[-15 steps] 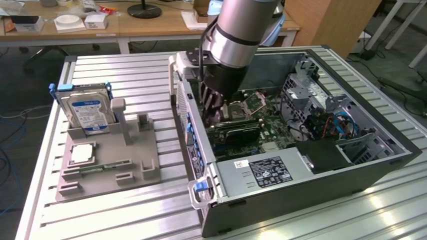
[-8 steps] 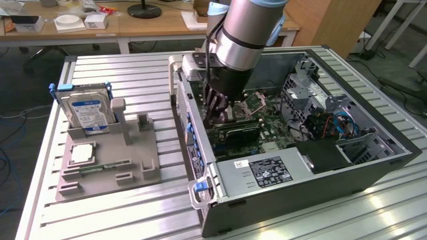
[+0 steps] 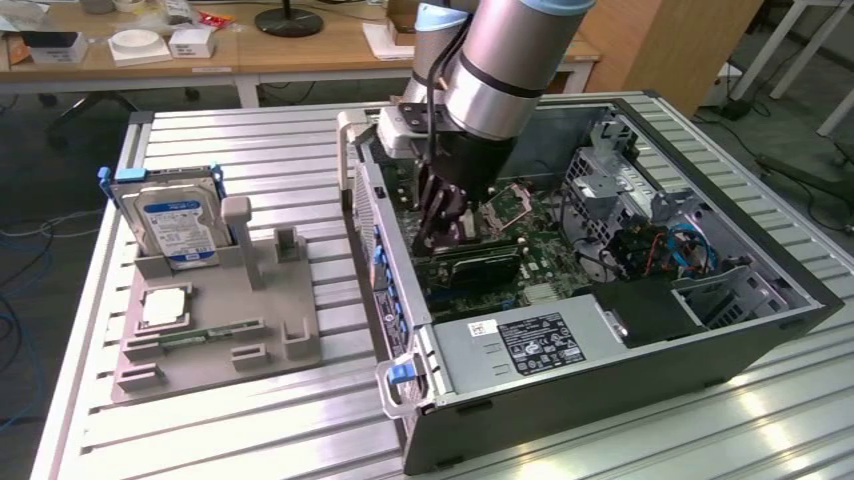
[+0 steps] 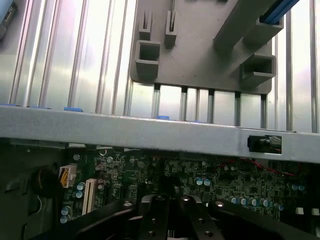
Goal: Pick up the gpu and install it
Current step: 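Press down on the gpu until it lock into place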
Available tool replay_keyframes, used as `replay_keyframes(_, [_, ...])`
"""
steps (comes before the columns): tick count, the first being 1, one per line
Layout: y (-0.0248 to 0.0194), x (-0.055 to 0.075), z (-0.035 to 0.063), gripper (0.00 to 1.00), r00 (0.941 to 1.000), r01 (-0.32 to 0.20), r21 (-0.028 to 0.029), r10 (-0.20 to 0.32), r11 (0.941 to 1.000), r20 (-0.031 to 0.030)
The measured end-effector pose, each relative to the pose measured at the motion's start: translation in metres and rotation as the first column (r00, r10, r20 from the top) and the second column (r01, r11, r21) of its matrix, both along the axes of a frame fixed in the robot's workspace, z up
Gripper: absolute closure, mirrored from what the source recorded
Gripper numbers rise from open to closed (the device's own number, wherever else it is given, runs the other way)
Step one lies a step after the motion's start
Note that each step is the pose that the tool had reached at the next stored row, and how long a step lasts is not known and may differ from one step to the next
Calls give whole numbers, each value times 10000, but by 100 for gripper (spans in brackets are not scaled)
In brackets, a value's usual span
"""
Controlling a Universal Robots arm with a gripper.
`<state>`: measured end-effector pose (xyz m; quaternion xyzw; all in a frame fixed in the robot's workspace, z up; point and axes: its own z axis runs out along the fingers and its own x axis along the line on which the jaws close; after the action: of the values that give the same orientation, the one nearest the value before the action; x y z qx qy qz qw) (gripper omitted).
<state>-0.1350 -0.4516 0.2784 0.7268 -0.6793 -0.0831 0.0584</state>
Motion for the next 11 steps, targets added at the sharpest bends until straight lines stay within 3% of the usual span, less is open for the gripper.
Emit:
replay_keyframes(4, [1,28,0,90,10000,-1,-2,1,10000,-13])
replay_keyframes(6, [4,29,1,90,10000,1,-35,-1,10000,27])
replay_keyframes(7, [4,29,1,90,10000,0,-50,0,10000,82])
replay_keyframes(8, [5,28,1,90,9998,1,-62,0,10000,175])
replay_keyframes(10, [7,22,0,90,9990,-4,-95,8,10000,455])
replay_keyframes(11, [9,17,-1,90,9984,-3,-110,9,9999,564])
